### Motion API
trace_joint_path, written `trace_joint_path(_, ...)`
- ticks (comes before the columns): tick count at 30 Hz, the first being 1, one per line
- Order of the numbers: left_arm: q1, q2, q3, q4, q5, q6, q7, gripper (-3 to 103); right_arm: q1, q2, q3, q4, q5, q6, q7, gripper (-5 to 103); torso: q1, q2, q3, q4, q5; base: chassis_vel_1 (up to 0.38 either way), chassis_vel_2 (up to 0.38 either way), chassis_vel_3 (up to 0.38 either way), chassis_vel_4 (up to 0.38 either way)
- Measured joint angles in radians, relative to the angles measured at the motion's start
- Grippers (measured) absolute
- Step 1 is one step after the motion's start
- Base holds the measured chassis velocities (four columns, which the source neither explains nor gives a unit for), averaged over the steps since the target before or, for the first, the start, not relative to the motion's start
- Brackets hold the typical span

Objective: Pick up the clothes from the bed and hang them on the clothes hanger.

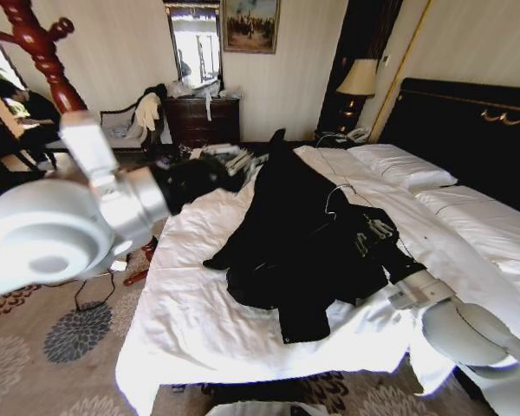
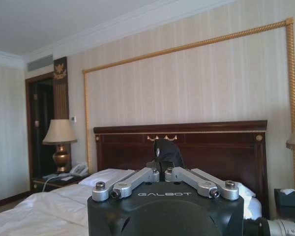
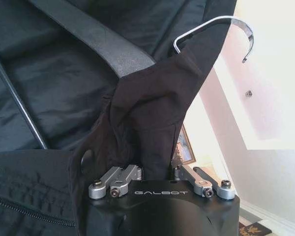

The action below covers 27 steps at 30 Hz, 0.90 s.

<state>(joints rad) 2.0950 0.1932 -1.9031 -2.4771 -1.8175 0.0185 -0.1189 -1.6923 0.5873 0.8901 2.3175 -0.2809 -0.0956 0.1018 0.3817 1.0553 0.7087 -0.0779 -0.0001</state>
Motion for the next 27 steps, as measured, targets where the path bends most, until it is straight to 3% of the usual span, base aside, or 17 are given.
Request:
trace_joint_path(1, -0.007, -0.054, 0.009, -0.024, 0.01, 0.01, 0.001, 0, 0.012, -0.005, 0.0, -0.004, 0.004, 0.0, -0.004, 23, 0.0, 0.0, 0.0, -0.0001, 0.0, 0.0, 0.0, 0.0, 0.0)
trace_joint_path(3, -0.014, -0.078, 0.019, -0.029, 0.016, 0.015, 0.002, 0, 0.017, -0.009, 0.0, -0.004, 0.01, -0.001, -0.006, 23, 0.0, 0.0, 0.0, 0.0, 0.0001, 0.0, 0.0, 0.0, 0.0)
trace_joint_path(7, -0.037, -0.189, 0.093, -0.034, 0.087, 0.031, 0.015, 0, 0.047, -0.037, -0.004, -0.005, 0.088, -0.031, -0.012, 23, 0.0, 0.0, 0.0, 0.0002, -0.0001, 0.0, 0.0, 0.0, 0.0)
trace_joint_path(13, -0.052, -0.263, 0.226, -0.033, 0.211, 0.031, 0.01, 0, 0.085, -0.083, -0.011, 0.004, 0.225, -0.12, -0.018, 23, 0.0, 0.0, 0.0, 0.0, 0.0, 0.0, 0.0, 0.0, 0.0)
trace_joint_path(18, -0.058, -0.305, 0.264, -0.019, 0.251, 0.035, -0.019, 0, 0.106, -0.132, -0.006, -0.012, 0.294, -0.203, -0.012, 23, 0.0, 0.0, 0.0, 0.0004, -0.0001, 0.0, 0.0, 0.0, 0.0)
trace_joint_path(19, -0.058, -0.306, 0.263, -0.02, 0.249, 0.039, -0.019, 0, 0.109, -0.142, -0.006, -0.01, 0.303, -0.213, -0.01, 23, 0.0, 0.0, 0.0, -0.0004, 0.0003, 0.0, 0.0, 0.0, 0.0)
trace_joint_path(22, -0.057, -0.295, 0.241, -0.02, 0.233, 0.04, -0.038, 0, 0.119, -0.164, -0.005, -0.011, 0.322, -0.246, -0.003, 23, 0.0, 0.0, 0.0, 0.0001, 0.0, 0.0, 0.0, 0.0, 0.0)
trace_joint_path(27, -0.05, -0.208, 0.19, -0.022, 0.186, 0.039, -0.08, 0, 0.146, -0.205, -0.009, -0.009, 0.349, -0.282, 0.004, 23, 0.0, 0.0, 0.0, -0.0006, 0.0004, 0.0, 0.0, 0.0, 0.0)
